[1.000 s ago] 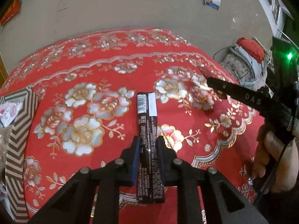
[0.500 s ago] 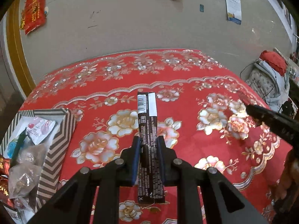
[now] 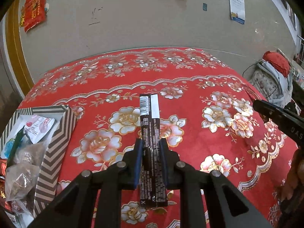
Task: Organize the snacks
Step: 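Lift both bars and carry them toward the white box, then lower both bars into the white box and open both grippers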
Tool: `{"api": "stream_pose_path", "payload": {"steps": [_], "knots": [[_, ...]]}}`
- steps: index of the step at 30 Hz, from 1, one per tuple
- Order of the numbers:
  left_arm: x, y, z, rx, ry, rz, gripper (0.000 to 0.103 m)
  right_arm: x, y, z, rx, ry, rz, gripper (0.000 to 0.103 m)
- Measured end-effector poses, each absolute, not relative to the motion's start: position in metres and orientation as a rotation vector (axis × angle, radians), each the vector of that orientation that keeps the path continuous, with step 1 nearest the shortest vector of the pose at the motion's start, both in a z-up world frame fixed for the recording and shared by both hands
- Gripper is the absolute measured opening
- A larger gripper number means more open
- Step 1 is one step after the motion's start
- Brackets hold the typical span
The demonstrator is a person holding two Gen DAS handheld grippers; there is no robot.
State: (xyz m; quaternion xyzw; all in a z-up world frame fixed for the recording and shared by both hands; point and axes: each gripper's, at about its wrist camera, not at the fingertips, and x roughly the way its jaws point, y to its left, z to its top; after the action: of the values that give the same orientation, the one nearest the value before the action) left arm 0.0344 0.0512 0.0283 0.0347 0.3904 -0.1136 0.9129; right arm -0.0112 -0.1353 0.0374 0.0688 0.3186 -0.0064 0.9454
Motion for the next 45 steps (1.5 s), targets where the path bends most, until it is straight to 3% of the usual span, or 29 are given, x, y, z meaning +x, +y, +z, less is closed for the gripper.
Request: {"api": "stream_pose_path", "payload": {"steps": [11, 19, 28, 34, 45], "knots": [[0.029, 0.053, 0.038, 0.048, 0.782, -0.25, 0.02, -0.016, -0.129, 0.041, 0.088, 0.618, -0.059, 0.026], [-0.012, 0.089, 0.084, -0.044, 0.774, -0.368, 0.02, -0.025, -0.099, 0.05, 0.138, 0.625, -0.048, 0.026], [-0.043, 0.216, 0.104, -0.08, 0.759, -0.256, 0.02, -0.011, 0.043, 0.079, 0.095, 0.597, 0.235, 0.026], [-0.042, 0.294, 0.089, -0.057, 0.781, -0.072, 0.02, 0.0, 0.159, 0.077, 0.001, 0.636, 0.44, 0.026], [-0.04, 0.315, 0.066, -0.07, 0.815, 0.004, 0.02, 0.022, 0.235, 0.054, -0.069, 0.72, 0.503, 0.026]]}}
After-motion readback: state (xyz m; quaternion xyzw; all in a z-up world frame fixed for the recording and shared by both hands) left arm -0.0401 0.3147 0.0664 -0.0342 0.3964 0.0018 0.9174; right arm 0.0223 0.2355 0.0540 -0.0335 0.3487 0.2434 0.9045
